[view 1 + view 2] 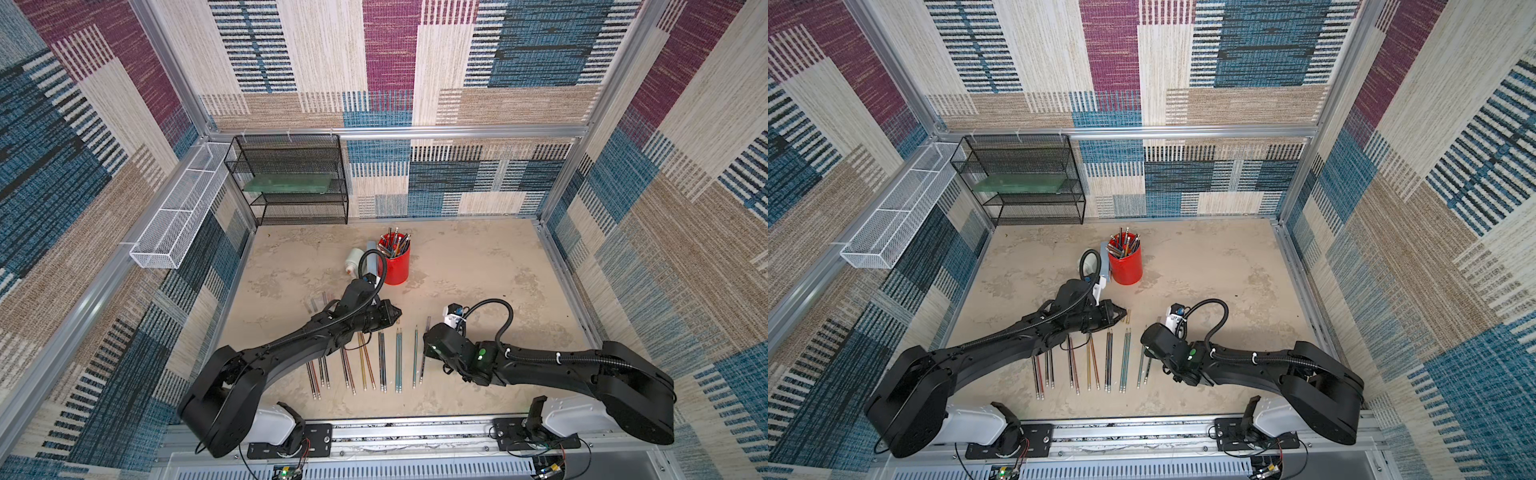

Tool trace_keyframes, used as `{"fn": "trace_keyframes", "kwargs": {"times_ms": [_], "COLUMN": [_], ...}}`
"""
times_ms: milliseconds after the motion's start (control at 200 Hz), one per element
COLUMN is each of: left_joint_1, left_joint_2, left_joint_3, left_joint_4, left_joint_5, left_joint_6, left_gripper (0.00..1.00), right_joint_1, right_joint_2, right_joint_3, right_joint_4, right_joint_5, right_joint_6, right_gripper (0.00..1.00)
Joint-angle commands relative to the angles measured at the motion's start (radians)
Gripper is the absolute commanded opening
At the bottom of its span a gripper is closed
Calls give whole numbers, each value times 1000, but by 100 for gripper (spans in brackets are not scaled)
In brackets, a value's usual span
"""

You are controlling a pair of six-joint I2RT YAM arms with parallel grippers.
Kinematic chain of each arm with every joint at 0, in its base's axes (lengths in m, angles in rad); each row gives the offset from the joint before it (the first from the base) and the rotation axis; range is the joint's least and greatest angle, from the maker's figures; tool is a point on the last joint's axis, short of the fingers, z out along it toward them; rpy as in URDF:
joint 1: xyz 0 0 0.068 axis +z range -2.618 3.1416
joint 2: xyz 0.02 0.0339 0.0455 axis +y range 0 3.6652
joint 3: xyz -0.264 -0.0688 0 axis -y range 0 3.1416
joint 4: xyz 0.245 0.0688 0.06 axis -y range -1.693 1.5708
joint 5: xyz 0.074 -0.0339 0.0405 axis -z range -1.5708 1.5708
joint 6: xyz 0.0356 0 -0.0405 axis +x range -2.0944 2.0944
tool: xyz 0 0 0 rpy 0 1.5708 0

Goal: Remove the protective cover of the pencils
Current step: Place the pencil at the center of the board, then place the protective sleeve at the center of the board.

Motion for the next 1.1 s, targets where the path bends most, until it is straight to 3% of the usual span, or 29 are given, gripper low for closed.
{"fn": "trace_keyframes", "kwargs": {"times_ms": [0,361,546,1097], "left_joint_1": [-32,-72,-72,-72], "left_joint_2": [79,350,456,564], "left_joint_3": [79,354,435,535], "left_joint_4": [-33,-310,-353,-438], "left_joint_5": [27,-34,-23,-98], "left_joint_6": [48,119,138,142], "left_gripper": [0,0,0,0], "right_joint_1": [-6,-27,-33,-40], "right_joint_2": [-5,7,14,32], "right_joint_3": [-10,-19,-27,-25], "right_joint_4": [-11,0,7,22], "right_joint_5": [16,-4,-14,-34], "right_joint_6": [23,22,22,15], "right_gripper": [37,37,37,37]}}
